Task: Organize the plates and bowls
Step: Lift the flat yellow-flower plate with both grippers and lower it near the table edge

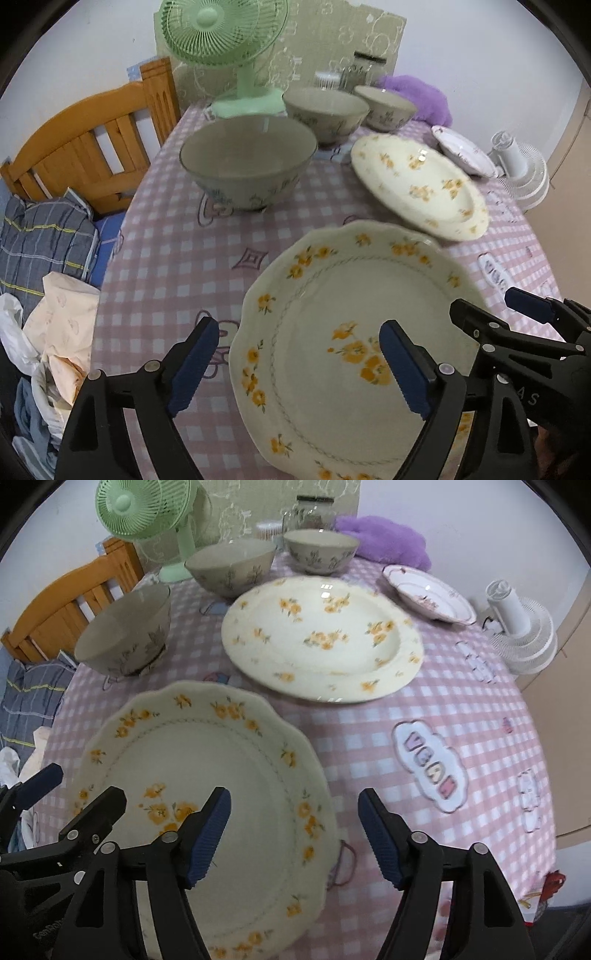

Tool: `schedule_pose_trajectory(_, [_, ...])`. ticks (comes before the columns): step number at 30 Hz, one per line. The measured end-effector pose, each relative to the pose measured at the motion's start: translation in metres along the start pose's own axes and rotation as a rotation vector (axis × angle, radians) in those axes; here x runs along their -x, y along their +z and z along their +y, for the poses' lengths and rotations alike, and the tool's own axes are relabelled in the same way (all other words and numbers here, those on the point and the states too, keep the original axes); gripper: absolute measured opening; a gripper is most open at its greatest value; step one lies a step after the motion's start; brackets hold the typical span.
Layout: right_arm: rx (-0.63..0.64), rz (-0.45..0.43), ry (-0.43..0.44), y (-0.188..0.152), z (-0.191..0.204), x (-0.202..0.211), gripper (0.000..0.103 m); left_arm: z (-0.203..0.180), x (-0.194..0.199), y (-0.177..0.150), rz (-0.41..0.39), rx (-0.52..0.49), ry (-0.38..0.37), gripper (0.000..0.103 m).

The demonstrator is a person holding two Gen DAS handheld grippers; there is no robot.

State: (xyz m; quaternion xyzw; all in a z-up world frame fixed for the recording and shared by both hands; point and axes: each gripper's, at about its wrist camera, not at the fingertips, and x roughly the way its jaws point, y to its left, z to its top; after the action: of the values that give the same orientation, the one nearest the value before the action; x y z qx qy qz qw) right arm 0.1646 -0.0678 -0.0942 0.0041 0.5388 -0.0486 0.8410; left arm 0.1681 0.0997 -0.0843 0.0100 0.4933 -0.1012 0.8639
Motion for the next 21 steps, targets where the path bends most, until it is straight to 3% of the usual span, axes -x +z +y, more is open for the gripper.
schedule_pose_trajectory(7, [-0.03,-0.044,0.006,0.011,-0.012,0.03,0.084,-0.004,0.025,0.01,-0.051,-0.031,0.003,0.101])
schedule_pose_trajectory(21, [-0.061,-0.118,0.01,0.041,-0.05,0.058,0.085,-0.042,0.03,0.039,-0.097,-0.038,0.005,0.102])
